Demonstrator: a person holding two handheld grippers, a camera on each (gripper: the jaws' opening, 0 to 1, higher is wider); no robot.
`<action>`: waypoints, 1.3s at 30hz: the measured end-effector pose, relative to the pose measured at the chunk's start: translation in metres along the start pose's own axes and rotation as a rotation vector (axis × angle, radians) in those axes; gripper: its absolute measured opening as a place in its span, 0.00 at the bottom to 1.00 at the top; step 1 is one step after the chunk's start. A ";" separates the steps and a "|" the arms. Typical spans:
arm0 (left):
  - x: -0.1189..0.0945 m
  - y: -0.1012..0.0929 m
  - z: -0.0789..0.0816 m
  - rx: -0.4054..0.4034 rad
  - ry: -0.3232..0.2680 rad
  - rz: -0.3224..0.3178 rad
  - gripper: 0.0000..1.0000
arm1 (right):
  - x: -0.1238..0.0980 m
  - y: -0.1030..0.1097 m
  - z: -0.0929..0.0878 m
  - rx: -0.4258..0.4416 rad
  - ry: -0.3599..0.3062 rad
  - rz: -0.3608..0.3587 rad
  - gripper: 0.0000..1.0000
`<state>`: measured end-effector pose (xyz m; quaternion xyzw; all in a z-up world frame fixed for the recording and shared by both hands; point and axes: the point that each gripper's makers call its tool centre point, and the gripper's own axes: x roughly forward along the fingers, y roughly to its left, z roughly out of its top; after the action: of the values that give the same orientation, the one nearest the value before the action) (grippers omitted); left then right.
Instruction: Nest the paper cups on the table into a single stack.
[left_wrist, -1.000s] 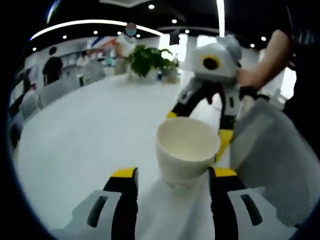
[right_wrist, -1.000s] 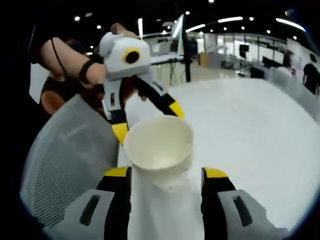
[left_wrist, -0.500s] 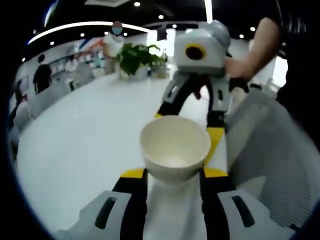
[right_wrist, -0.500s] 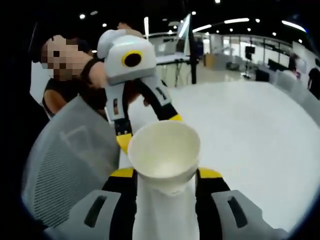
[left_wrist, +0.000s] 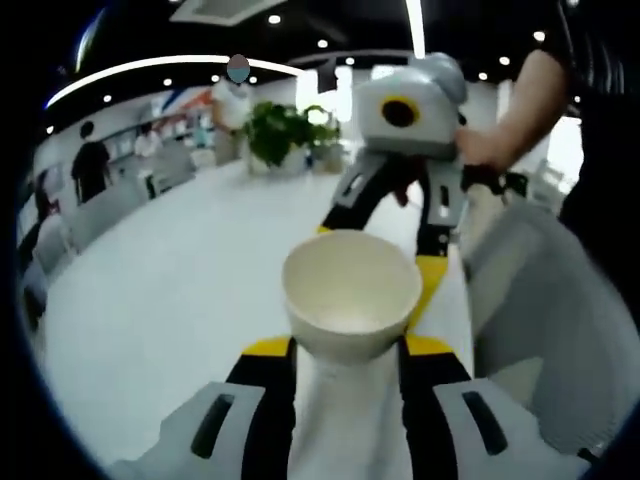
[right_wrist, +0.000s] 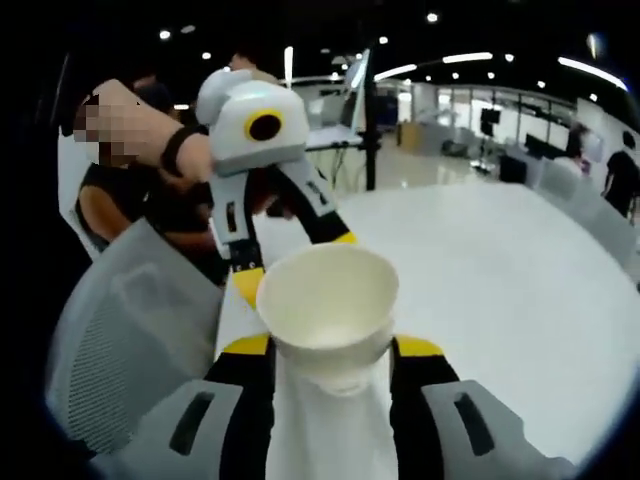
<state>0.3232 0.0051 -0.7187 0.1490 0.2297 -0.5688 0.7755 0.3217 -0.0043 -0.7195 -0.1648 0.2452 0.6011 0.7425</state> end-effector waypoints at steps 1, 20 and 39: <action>0.000 0.003 0.002 0.002 0.000 0.001 0.38 | 0.000 -0.003 0.002 -0.003 -0.002 -0.004 0.42; 0.009 0.047 0.003 0.012 0.019 -0.004 0.38 | 0.012 -0.043 0.011 -0.017 0.010 -0.009 0.41; 0.025 0.097 -0.007 -0.006 0.038 -0.019 0.37 | 0.039 -0.092 0.006 0.031 -0.010 -0.001 0.41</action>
<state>0.4198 0.0182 -0.7410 0.1552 0.2474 -0.5724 0.7662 0.4187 0.0098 -0.7404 -0.1502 0.2508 0.5978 0.7464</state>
